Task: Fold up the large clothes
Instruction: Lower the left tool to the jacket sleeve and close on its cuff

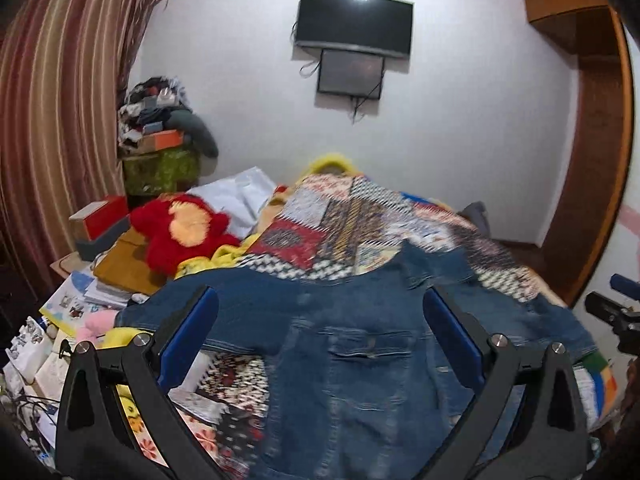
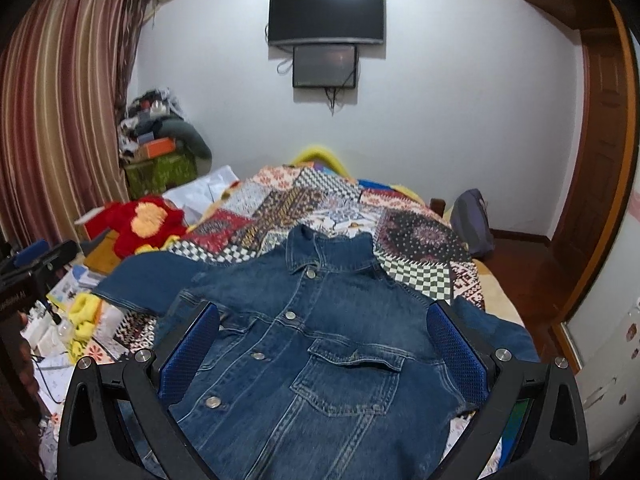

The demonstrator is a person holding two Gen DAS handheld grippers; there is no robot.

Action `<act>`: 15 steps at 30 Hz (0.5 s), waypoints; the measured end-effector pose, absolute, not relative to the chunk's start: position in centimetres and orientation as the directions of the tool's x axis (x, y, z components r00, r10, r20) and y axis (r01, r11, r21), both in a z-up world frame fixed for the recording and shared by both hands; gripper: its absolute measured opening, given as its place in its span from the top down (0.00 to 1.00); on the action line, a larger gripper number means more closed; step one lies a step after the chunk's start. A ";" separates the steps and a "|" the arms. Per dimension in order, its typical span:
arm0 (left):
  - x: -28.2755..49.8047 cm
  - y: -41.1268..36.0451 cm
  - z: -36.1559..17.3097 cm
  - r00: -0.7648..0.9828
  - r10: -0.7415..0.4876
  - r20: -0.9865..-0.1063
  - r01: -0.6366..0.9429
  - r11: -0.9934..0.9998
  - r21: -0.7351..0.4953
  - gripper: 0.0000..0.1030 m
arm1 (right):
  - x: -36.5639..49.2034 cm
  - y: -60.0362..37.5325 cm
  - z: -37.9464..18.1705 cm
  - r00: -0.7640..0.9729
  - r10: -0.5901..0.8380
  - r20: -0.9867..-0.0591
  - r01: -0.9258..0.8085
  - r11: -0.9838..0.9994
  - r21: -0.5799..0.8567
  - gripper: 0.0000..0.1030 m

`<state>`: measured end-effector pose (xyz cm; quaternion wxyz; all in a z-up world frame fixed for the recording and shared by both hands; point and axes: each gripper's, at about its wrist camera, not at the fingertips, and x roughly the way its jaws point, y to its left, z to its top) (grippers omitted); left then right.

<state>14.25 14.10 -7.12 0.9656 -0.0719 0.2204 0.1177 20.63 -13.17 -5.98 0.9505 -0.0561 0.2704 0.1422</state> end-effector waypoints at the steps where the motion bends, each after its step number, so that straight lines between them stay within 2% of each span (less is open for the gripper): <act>1: 15.0 15.0 -7.8 0.864 0.212 -0.457 -0.276 0.958 -0.076 0.00 | 21.6 -12.8 -6.5 0.806 0.235 -0.543 -0.302 0.953 -0.037 0.00; 5: 17.4 18.3 -10.8 0.817 0.235 -0.527 -0.321 0.944 -0.077 0.00 | 25.9 -11.0 -9.0 0.763 0.206 -0.613 -0.309 0.949 -0.065 0.00; 9: 19.6 22.5 -14.9 0.761 0.146 -0.631 -0.340 0.919 -0.197 0.00 | 30.5 -9.3 -11.9 0.689 0.192 -0.699 -0.330 0.942 -0.067 0.00; 15: 21.5 28.2 -21.1 0.664 0.093 -0.742 -0.463 0.830 -0.310 0.00 | 35.8 -6.7 -15.0 0.586 0.276 -0.762 -0.420 0.908 0.006 0.00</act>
